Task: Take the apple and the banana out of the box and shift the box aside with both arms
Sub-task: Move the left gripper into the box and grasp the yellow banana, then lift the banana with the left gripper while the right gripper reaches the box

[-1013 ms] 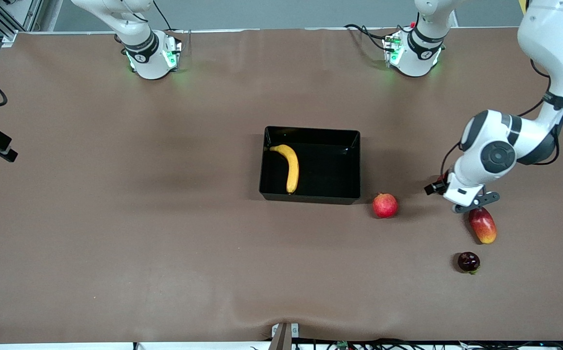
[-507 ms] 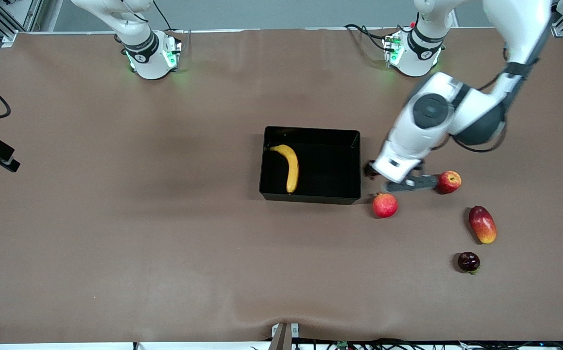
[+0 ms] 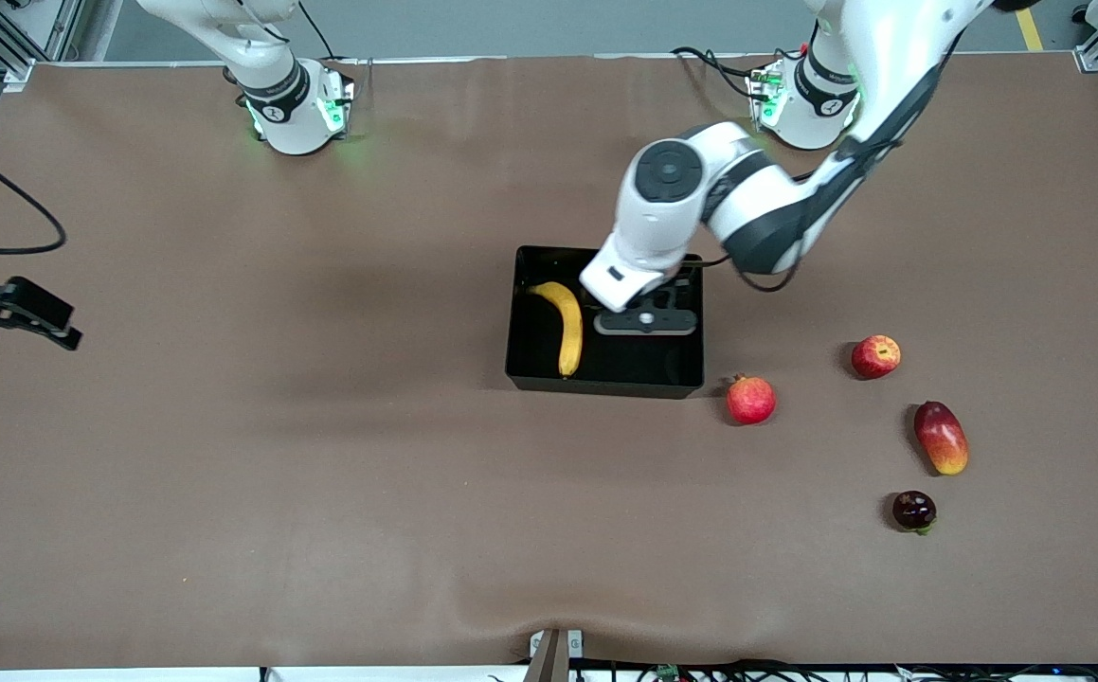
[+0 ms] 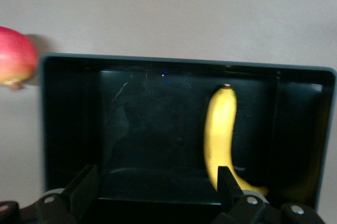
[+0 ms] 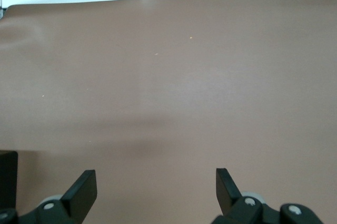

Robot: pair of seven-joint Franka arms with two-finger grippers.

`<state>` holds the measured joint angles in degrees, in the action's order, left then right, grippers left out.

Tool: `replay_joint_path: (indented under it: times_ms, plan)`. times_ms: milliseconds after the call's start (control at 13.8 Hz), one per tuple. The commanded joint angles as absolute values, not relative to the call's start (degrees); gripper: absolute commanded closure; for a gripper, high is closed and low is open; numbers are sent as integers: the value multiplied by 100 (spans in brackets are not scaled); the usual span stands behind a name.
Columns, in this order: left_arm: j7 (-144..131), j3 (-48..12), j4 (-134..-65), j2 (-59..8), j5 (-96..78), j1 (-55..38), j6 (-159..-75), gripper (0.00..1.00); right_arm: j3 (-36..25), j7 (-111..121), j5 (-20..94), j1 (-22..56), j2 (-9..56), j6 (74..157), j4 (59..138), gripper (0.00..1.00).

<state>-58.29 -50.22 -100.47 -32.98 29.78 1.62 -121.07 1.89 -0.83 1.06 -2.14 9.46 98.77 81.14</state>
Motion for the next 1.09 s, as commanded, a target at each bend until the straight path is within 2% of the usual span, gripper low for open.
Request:
replay_joint_path:
  times_ms: [0, 145, 217, 362, 651, 724, 796, 868, 1013]
  plan:
    - [-6571, -4381, -9274, -4138, 3479, -945, -12041, 0, 176, -149, 79, -27, 1072, 9853, 7963, 0]
    - [-6784, -3616, -9272, -4236, 3525, -1658, -12303, 0, 176, -149, 79, 70, 1107, 9853, 7963, 0]
    - [-6881, -3464, -9272, -4280, 3507, -1809, -12609, 0, 176, -141, 79, 114, 1107, 9853, 7963, 0]
    - [-7188, -3419, -9299, -4481, 3559, -1846, -12910, 0, 176, -141, 79, 219, 1142, 9844, 7963, 0]
    - [-7427, -3410, -9352, -4693, 3630, -1951, -12955, 1, 176, -132, 62, 343, 1151, 9844, 7963, 0]
    - [-7427, -3410, -9352, -4728, 3621, -1951, -12964, 14, 176, -123, 70, 386, 1160, 9844, 7972, 0]
    - [-7427, -3410, -9352, -4755, 3621, -1969, -12964, 23, 176, -123, 62, 465, 1160, 9844, 7972, 0]
    - [-7435, -3410, -9360, -4764, 3621, -1969, -12964, 40, 176, -123, 35, 553, 1178, 9844, 7980, 0]
    - [-7435, -3410, -9369, -4764, 3630, -1977, -12964, 81, 176, -123, 35, 711, 1239, 9835, 7980, 0]
